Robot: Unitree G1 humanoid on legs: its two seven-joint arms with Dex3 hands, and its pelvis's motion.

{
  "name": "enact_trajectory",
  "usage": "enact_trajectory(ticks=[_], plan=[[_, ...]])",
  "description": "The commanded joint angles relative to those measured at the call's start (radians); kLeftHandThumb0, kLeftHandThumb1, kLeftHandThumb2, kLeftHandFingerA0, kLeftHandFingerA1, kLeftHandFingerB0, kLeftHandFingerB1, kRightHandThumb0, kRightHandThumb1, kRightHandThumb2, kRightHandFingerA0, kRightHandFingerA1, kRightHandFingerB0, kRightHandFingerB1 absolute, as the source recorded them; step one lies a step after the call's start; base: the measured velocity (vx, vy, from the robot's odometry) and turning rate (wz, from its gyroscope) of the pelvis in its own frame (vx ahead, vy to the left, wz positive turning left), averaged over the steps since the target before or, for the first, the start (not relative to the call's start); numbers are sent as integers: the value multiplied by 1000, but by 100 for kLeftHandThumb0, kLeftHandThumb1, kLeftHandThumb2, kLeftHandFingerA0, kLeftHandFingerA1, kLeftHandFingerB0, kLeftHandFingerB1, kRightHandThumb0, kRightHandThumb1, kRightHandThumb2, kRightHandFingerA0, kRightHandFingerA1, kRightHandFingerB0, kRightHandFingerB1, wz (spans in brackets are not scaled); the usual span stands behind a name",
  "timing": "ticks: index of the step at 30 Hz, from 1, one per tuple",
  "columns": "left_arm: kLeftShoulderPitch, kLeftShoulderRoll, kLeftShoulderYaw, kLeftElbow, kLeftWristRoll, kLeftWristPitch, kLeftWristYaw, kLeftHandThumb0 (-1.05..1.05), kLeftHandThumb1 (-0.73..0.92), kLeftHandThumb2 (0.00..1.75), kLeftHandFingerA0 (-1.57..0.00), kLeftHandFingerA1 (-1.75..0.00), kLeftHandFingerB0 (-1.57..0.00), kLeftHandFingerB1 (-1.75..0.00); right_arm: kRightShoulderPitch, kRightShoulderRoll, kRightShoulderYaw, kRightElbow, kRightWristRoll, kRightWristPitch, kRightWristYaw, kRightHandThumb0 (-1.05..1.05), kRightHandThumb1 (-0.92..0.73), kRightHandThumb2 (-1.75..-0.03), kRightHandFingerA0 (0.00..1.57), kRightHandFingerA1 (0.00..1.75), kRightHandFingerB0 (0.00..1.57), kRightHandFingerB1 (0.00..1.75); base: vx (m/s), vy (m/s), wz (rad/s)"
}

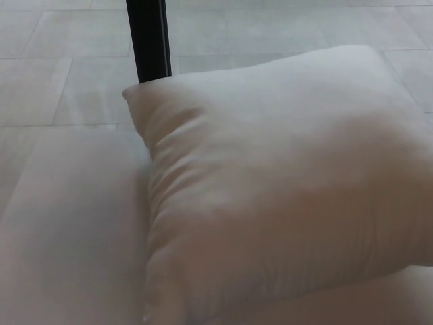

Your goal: The robot uses its left hand to press on the left side of the pillow kept in the middle of the desk and uses its right hand to lift up and the right side of the pillow and turn it over

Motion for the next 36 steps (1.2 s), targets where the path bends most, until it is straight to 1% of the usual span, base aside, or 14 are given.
enact_trajectory(ticks=[1, 4, 5, 11, 12, 15, 17, 18, 21, 22, 23, 33, 35, 36], plan=[[-298, -20, -106, -224, -71, 355, 129, -69, 67, 105, -10, -54, -2, -45, -349, 45, 239, -252, 150, 277, -83, -99, -67, -111, 1, 41, 6, 15, 0, 0, 0], [-297, -76, -133, -241, -65, 351, 138, -37, 56, 112, -2, -51, 0, -49, -356, 68, 285, -268, 127, 287, -62, -88, -66, -111, 1, 37, 0, 19, 0, 0, 0], [-297, -101, -147, -244, -59, 341, 142, -70, 85, 64, -18, -44, -15, -34, -360, 69, 304, -254, 122, 289, -32, -90, -66, -111, 2, 37, 2, 17, 0, 0, 0], [-248, -161, -264, -290, -16, 315, 89, -75, 82, 64, -22, -44, -18, -33, -335, 96, 424, -286, 92, 296, 29, -89, -67, -112, 1, 43, 8, 19, 0, 0, 0], [-230, -166, -295, -301, -5, 311, 73, -77, 65, 95, -18, -53, -13, -45, -342, 110, 451, -277, 80, 298, 25, -97, -76, -74, 6, 46, 8, 22, 0, 0, 0], [-203, -176, -345, -312, 10, 299, 64, -76, 83, 65, -22, -46, -17, -34, -359, 123, 497, -250, 56, 298, 10, -91, -85, -66, 8, 48, 7, 25, 0, 0, 0], [-194, -181, -376, -324, 30, 315, 87, -76, 84, 64, -22, -44, -17, -34, -375, 122, 525, -221, 42, 296, 14, -86, -64, -107, 4, 53, 8, 27, 0, 0, 0], [-178, -182, -403, -332, 44, 308, 84, -77, 69, 98, -19, -52, -14, -46, -386, 118, 539, -194, 31, 297, 14, -85, -64, -107, 4, 51, 8, 29, 0, 0, 0], [-156, -195, -414, -341, 36, 320, 97, -77, 86, 66, -24, -47, -17, -34, -408, 120, 540, -144, 31, 303, -10, -83, -63, -107, 5, 51, 1, 30, 0, 0, 0], [-146, -195, -421, -339, 38, 312, 93, -78, 68, 98, -19, -53, -14, -46, -412, 119, 542, -129, 22, 306, -25, -89, -82, -66, 13, 48, 12, 24, 0, 0, 0], [-141, -196, -427, -341, 40, 317, 95, -76, 86, 66, -24, -46, -18, -34, -413, 114, 546, -116, 13, 302, -27, -91, -65, -108, 4, 51, 0, 31, 0, 0, 0], [-94, -205, -437, -387, 48, 380, 120, -76, 87, 66, -26, -45, -21, -33, -417, 100, 583, 23, -49, 263, -18, -88, -68, -109, 5, 51, 0, 35, 0, 0, 0], [-97, -211, -456, -350, 59, 351, 109, -78, 86, 66, -26, -48, -20, -34, -414, 115, 603, 40, -65, 252, -15, -39, -40, -104, 3, 53, 0, 49, 0, 0, 0], [-102, -218, -459, -337, 59, 347, 112, -80, 85, 66, -25, -49, -19, -34, -421, 127, 612, 42, -72, 254, -32, -88, -86, -66, 16, 50, 15, 27, 0, 0, 0]])
